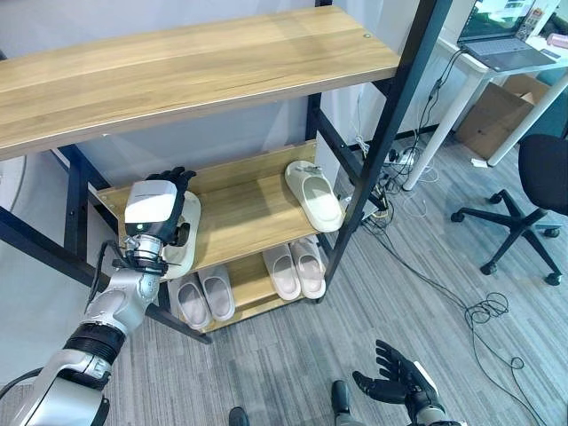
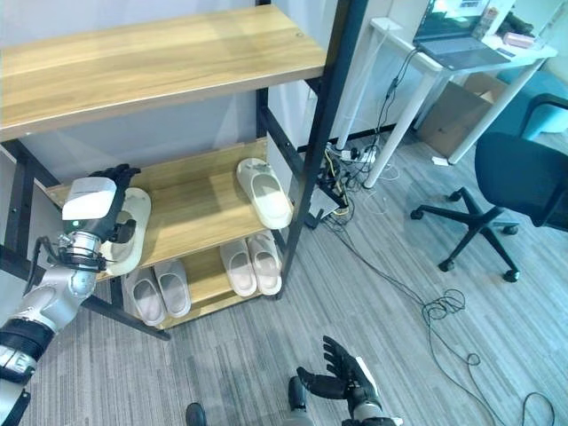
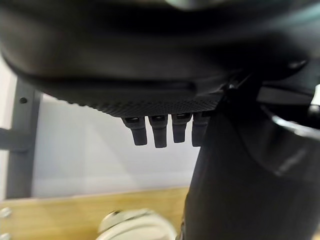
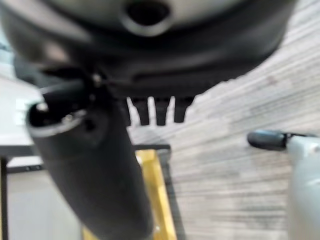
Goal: Arrange the slippers neatly on the shoe rack.
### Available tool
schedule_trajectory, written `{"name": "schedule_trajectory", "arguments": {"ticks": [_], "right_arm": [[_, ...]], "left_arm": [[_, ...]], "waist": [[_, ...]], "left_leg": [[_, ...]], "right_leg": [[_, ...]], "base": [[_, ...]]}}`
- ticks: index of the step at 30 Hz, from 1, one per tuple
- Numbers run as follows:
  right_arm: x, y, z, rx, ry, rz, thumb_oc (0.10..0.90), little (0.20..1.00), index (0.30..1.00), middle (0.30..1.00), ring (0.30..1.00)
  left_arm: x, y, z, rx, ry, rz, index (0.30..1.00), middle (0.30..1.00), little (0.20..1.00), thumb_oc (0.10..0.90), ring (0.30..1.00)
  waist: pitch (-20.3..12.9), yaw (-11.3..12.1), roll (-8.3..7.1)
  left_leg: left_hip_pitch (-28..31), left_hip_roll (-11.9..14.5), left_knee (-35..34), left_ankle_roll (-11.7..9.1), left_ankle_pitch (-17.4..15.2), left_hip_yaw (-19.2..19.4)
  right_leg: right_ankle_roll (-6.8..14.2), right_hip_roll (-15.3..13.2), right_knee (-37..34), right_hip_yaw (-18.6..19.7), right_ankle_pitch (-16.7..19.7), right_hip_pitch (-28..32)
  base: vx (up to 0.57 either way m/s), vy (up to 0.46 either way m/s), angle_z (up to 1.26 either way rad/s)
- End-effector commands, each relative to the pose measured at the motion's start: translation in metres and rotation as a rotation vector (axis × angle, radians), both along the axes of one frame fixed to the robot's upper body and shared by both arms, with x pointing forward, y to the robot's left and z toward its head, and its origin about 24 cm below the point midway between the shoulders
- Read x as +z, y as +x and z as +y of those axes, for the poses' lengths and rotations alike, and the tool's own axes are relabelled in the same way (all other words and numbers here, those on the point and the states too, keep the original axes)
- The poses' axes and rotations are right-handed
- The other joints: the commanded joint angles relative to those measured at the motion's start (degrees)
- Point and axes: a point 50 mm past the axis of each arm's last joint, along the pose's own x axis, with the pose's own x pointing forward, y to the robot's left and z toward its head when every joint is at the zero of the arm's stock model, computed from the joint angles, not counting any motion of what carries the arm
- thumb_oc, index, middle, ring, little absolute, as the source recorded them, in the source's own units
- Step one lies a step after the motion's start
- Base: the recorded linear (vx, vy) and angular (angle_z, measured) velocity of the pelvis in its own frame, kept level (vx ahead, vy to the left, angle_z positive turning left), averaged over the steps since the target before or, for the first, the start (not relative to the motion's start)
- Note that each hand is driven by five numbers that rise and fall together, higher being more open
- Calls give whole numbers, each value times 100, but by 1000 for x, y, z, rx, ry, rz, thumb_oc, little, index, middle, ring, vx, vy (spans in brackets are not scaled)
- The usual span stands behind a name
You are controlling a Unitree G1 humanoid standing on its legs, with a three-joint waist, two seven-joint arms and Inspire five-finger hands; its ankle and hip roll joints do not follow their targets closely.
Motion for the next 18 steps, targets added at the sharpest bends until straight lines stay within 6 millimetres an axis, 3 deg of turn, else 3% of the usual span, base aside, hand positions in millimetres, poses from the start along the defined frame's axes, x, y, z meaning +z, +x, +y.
{"name": "schedule_trajectory", "arguments": {"ticks": [1, 14, 15, 16, 17, 18], "right_arm": [[32, 29, -12, -35, -3, -216, 800, 900, 900, 900, 900], [33, 32, -17, -33, -2, -218, 800, 900, 900, 900, 900], [33, 33, -16, -28, -7, -220, 800, 900, 900, 900, 900], [33, 33, -16, -28, -7, -221, 800, 900, 900, 900, 900], [33, 34, -15, -21, -13, -222, 800, 900, 900, 900, 900], [34, 35, -15, -18, -20, -224, 800, 900, 900, 900, 900]], "left_arm": [[95, 16, 9, 21, 33, -373, 900, 900, 900, 800, 900], [87, 32, 16, 88, 59, -274, 900, 900, 900, 800, 900], [79, 34, 20, 120, 25, -238, 806, 806, 806, 737, 806], [79, 34, 20, 119, 25, -239, 806, 806, 806, 737, 806], [71, 37, 25, 166, -42, -215, 747, 747, 747, 698, 747], [69, 39, 26, 182, -61, -202, 564, 564, 564, 576, 564]], "waist": [[93, 70, 151], [136, -29, 113], [128, -58, 99], [125, -54, 99], [107, -86, 96], [99, -102, 96]], "left_leg": [[-110, -627, 21, 444, -761, 14], [-222, -630, 21, 453, -741, 11], [-246, -621, 21, 452, -732, 22], [-250, -620, 21, 452, -732, 22], [-280, -612, 21, 448, -721, 43], [-302, -606, 21, 446, -719, 46]], "right_leg": [[482, 110, 23, -197, -260, 22], [506, 81, 23, -264, -176, -88], [505, 84, 23, -250, -156, -139], [505, 84, 23, -250, -155, -144], [503, 88, 23, -240, -159, -182], [503, 86, 23, -239, -160, -204]], "base": [[0, 0, 0], [0, 0, 0], [0, 0, 0], [0, 0, 0], [-4, 4, -4], [-6, 1, -4]]}}
